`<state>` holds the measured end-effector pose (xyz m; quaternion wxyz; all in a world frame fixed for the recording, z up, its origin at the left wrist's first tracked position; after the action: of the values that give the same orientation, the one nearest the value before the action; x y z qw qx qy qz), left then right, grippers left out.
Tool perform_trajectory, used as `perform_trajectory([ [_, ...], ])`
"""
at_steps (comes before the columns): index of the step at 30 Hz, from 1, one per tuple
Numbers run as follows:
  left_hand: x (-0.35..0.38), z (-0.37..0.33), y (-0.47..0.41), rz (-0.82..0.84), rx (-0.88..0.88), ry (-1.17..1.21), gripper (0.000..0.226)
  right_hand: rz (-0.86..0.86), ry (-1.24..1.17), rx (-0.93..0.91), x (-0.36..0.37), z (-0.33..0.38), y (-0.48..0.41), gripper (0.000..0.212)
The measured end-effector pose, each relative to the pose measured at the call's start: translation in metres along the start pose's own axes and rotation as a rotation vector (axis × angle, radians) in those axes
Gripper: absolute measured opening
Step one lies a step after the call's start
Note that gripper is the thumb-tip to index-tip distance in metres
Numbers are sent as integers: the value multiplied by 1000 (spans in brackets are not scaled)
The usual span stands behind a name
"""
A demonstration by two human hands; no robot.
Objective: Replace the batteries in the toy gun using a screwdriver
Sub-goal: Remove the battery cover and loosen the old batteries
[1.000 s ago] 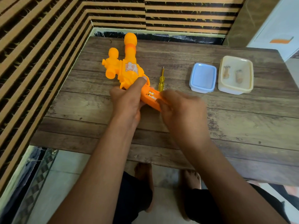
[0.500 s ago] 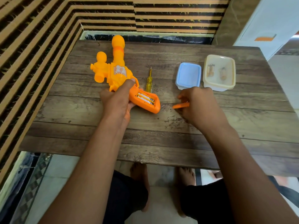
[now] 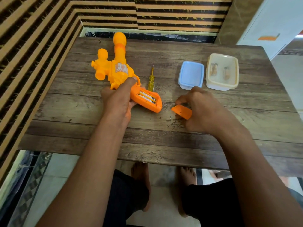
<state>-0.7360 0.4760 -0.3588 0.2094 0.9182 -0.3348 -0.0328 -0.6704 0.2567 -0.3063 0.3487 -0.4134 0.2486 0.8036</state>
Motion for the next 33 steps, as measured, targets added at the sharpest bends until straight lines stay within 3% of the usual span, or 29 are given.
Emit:
perform_trajectory([
  [4,-2,0,-2,6,9,-17,60,4,-12,5,-4,0,3,45],
  [7,-1,0,-2,24,1,-19,55,20,-7,-19,-5,4,5,34],
  [11,-1,0,0,21,-16,-23,59,20,-8,-13,-4,5,6,36],
  [18,-2,-3,6,6,-31,0,41,-275,-188,5,-22,14,1,45],
  [20,-4,-2,4,3,-46,12,49,-337,-204,-61,-20,22,-7,41],
  [22,-4,-3,5,12,-60,22,70,-327,-226,-135,-9,30,-20,42],
  [24,-4,-5,5,5,-56,28,75,-293,-249,-178,4,36,-33,48],
  [28,-10,-6,5,-36,-51,8,58,-204,-246,-186,25,48,-52,57],
  [33,-18,-11,5,-59,-38,-13,23,-136,-158,-196,42,56,-66,42],
])
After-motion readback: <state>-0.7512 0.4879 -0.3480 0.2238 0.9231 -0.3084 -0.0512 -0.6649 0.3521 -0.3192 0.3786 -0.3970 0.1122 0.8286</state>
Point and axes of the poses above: each hand's wrist, its own y-axis away from the middle knuckle, its own x-axis out of the palm, z = x × y, the point moved 9 cm from there along -y, towards the middle knuckle, and after that the axes turned 13 degrees about -y, right-handed, at the moved point
